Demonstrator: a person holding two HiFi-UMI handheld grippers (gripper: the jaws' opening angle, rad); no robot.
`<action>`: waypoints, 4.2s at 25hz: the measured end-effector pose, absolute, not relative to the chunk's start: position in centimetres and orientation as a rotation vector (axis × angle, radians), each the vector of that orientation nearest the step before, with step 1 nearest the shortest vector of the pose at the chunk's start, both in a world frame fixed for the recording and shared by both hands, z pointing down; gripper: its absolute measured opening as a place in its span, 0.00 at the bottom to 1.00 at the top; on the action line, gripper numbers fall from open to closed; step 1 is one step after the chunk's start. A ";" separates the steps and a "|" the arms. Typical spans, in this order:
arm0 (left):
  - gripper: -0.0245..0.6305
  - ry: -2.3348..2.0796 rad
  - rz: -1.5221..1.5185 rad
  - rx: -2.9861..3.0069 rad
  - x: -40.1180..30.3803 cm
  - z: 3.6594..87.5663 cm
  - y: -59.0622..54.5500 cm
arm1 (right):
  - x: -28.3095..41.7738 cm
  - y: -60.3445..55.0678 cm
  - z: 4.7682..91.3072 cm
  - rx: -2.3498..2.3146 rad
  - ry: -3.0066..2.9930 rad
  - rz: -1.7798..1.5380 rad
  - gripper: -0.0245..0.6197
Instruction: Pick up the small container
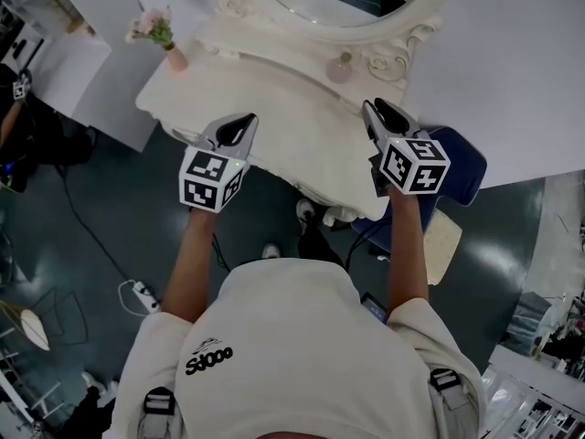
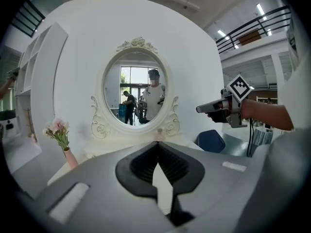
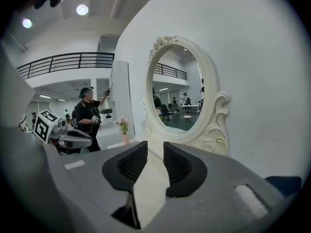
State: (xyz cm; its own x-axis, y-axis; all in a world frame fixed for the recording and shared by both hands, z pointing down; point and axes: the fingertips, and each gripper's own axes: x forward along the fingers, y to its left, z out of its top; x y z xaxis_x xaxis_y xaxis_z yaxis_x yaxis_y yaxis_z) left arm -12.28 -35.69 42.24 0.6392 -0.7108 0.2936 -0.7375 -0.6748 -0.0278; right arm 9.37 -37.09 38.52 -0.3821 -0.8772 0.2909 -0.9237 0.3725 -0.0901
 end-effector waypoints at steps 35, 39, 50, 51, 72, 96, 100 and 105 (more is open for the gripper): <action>0.07 -1.408 0.598 2.359 -10.2 50.1 -44.6 | 9.3 -61.0 55.1 1.300 -2.397 0.401 0.36; 0.07 -1.414 0.594 2.344 -10.6 50.6 -43.8 | 9.3 -60.8 54.7 1.339 -2.387 0.338 0.32; 0.07 -1.377 0.532 2.420 -11.1 49.3 -42.4 | 8.6 -57.4 51.2 1.338 -2.389 0.246 0.23; 0.07 -1.370 0.518 2.434 -11.0 49.1 -42.2 | 8.5 -56.6 50.4 1.344 -2.404 0.237 0.23; 0.07 -1.289 0.355 2.809 -10.8 39.8 -34.2 | 7.6 -33.6 39.2 1.514 -2.421 0.079 0.23; 0.07 -1.192 0.300 2.972 -11.2 35.4 -28.7 | 4.5 -24.0 33.9 1.606 -2.430 -0.024 0.23; 0.07 -1.186 0.303 2.968 -11.3 35.8 -28.7 | 4.6 -24.1 34.2 1.613 -2.423 -0.019 0.23; 0.07 -1.180 0.309 2.963 -11.3 36.2 -28.7 | 4.5 -24.2 34.5 1.605 -2.426 -0.009 0.23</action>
State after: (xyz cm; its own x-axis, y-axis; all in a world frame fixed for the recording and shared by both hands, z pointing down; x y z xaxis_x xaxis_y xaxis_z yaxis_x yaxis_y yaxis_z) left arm -11.29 -28.67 36.18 0.7105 -0.6863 0.1551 -0.6744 -0.7272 -0.1284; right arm 4.51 -24.24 34.46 -0.3721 -0.9087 0.1892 -0.9073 0.3991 0.1323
